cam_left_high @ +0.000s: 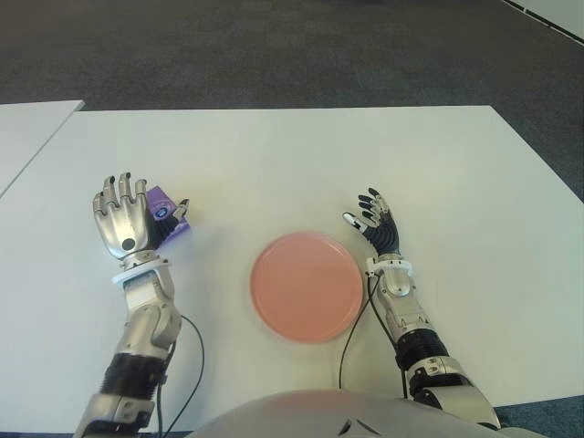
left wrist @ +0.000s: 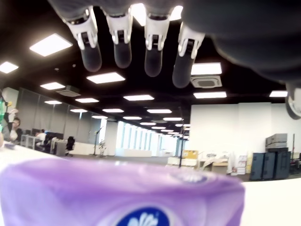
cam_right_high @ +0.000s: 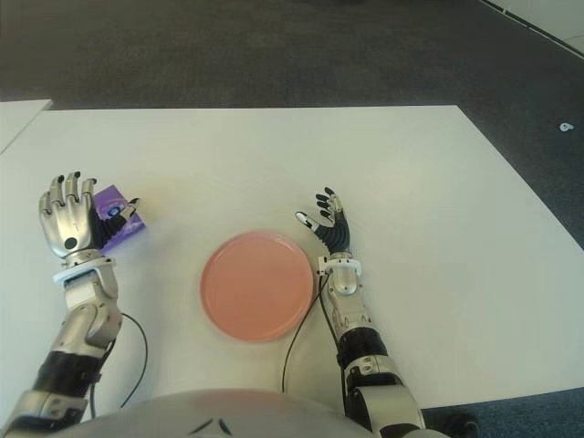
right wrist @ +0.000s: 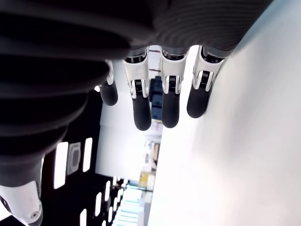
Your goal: Put the tissue paper into the plate.
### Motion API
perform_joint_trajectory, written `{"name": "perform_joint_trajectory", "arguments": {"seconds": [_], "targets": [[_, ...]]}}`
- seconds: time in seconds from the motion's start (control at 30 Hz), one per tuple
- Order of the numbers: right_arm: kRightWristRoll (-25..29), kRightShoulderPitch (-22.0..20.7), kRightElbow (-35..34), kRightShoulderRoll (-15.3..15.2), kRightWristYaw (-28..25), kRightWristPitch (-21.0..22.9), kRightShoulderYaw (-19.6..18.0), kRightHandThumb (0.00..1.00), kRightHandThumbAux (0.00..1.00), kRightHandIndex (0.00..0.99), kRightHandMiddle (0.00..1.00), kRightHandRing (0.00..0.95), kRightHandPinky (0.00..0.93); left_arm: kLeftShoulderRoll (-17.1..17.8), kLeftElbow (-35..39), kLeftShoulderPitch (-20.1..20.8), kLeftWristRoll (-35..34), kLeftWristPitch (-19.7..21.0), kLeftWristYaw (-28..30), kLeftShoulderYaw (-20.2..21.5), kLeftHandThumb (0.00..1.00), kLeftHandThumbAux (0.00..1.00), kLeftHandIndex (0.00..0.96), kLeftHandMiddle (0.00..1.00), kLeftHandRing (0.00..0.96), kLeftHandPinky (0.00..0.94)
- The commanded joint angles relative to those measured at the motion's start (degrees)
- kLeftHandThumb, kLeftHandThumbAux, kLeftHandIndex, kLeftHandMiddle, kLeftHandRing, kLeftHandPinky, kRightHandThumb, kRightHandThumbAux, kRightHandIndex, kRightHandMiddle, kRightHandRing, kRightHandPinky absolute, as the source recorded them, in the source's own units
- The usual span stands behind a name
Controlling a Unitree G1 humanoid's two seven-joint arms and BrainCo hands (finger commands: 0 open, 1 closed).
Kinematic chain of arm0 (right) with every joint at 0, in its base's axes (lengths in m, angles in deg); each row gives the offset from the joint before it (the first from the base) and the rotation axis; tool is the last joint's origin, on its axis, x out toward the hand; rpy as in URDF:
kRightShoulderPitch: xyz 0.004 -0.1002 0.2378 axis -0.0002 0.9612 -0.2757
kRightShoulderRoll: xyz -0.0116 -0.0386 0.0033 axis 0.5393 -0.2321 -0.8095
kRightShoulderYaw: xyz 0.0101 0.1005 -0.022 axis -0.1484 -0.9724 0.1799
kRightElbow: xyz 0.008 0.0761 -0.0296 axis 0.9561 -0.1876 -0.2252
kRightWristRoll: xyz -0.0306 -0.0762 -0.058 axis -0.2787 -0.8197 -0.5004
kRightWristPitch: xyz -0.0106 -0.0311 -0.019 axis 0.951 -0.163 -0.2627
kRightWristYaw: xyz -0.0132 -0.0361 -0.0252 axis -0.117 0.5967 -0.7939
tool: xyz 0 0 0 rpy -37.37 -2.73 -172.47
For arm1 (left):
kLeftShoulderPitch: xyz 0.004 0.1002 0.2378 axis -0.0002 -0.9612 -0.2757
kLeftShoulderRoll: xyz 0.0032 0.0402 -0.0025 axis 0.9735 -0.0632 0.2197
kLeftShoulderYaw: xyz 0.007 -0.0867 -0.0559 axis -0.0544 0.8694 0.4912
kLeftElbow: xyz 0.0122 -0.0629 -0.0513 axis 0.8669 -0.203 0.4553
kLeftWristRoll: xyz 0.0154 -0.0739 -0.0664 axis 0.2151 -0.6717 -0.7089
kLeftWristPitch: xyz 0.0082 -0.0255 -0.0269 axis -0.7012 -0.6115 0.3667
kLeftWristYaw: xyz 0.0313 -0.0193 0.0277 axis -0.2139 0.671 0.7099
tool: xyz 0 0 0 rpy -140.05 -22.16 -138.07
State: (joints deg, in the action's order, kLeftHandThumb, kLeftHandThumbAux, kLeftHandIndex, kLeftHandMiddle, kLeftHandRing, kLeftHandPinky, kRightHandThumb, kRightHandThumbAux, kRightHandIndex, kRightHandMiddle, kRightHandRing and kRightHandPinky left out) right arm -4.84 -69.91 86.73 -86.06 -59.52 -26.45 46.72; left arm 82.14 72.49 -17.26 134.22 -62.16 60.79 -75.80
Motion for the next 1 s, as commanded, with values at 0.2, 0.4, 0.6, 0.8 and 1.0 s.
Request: {"name": "perform_joint_trajectory", "arguments": {"seconds": [0.2, 0.4, 0.6, 0.8, 1.0], "targets": [[1.1, 1.8, 9.5, -0.3, -0.5, 2.3, -1.0, 0.444, 0.608, 0.086, 0.219, 0.184, 0.095, 1.3, 0.4, -3.3, -0.8, 0.0, 1.1, 0.0, 0.365, 0.248, 0.221, 0.129, 0.095, 0.134], [0.8, 1.0, 11.1, -0.8, -0.2, 1.5, -1.0, 0.434, 0.604, 0.088, 0.224, 0.185, 0.088, 1.2, -2.0, -2.3, -1.1, 0.3, 0.4, -0.3, 0.360, 0.249, 0.219, 0.123, 0.082, 0.108], [0.5, 0.5, 11.9, -1.4, 0.0, 1.1, -0.8, 0.434, 0.621, 0.094, 0.237, 0.194, 0.090, 1.4, -3.1, -1.3, -0.8, 1.4, 1.7, -1.1, 0.365, 0.247, 0.208, 0.108, 0.059, 0.073], [1.0, 0.2, 11.6, -1.5, 0.1, 1.5, -1.2, 0.469, 0.646, 0.094, 0.242, 0.194, 0.083, 1.7, -4.9, -0.2, -1.0, 2.0, 2.2, -1.7, 0.386, 0.247, 0.199, 0.101, 0.052, 0.073], [3.5, -0.5, 12.3, -1.1, -1.7, 1.3, -2.9, 0.545, 0.646, 0.104, 0.267, 0.213, 0.077, 2.1, -7.3, 1.3, -1.2, 2.1, 2.4, -2.1, 0.382, 0.254, 0.209, 0.107, 0.061, 0.096]]}}
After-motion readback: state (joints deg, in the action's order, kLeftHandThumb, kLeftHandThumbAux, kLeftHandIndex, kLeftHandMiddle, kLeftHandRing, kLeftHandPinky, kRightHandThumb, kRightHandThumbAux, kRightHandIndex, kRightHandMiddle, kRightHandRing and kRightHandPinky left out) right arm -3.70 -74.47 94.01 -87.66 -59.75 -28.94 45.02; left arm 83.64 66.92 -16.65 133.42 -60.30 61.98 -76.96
